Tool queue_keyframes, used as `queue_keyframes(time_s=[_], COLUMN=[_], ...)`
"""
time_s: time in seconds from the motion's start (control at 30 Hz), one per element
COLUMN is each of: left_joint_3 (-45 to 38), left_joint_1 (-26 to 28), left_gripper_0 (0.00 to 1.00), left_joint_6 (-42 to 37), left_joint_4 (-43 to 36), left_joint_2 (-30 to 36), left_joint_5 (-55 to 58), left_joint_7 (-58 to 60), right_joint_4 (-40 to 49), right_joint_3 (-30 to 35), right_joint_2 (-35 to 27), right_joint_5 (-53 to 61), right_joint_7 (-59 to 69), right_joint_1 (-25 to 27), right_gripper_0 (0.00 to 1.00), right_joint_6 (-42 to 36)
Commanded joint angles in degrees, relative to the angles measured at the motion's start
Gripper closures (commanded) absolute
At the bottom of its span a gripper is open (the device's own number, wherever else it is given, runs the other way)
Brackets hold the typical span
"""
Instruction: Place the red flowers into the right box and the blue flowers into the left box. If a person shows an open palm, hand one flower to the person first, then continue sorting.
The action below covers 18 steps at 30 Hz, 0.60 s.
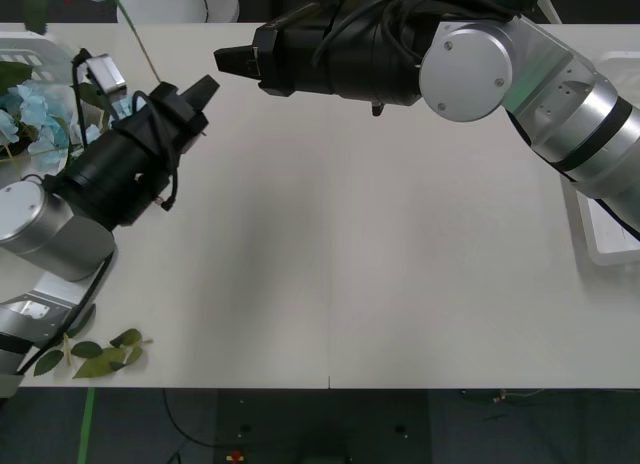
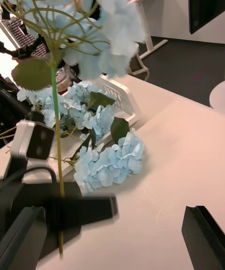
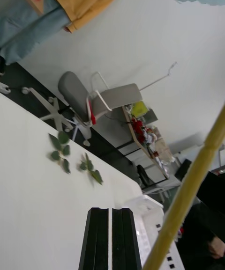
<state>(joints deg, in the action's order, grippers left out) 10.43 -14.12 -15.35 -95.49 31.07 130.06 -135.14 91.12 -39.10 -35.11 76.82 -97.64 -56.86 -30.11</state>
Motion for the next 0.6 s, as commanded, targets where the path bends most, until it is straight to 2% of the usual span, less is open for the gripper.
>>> queue_keyframes(time_s=[0.03, 0.2, 0.37, 0.6], left_joint_3=[-5.24, -6.39, -6.39, -9.64], left_joint_1=[-2.32, -2.23, -2.23, -2.93], left_gripper_0=[1.00, 1.00, 1.00, 1.00], left_joint_6=[-0.20, -0.91, -5.65, -14.27], left_joint_4=[4.08, 9.09, 18.59, 33.26], left_joint_2=[9.63, 18.33, 27.73, 32.22], left_joint_5=[5.21, 8.63, 11.62, 14.70], left_joint_7=[2.78, 2.87, 3.22, 3.13], right_joint_4=[3.89, 7.05, 9.34, 1.87], right_joint_3=[2.19, 2.28, 3.42, 11.33], right_joint_2=[-5.05, -10.33, -16.66, -20.00], right_joint_5=[1.58, 2.46, 10.72, 26.98], right_joint_7=[-3.26, -5.81, -16.00, -34.90], right_joint_1=[-1.59, -0.62, 3.42, 5.36], right_gripper_0=[0.15, 0.14, 0.14, 0.15], right_joint_6=[-2.23, -6.63, -8.03, -25.70])
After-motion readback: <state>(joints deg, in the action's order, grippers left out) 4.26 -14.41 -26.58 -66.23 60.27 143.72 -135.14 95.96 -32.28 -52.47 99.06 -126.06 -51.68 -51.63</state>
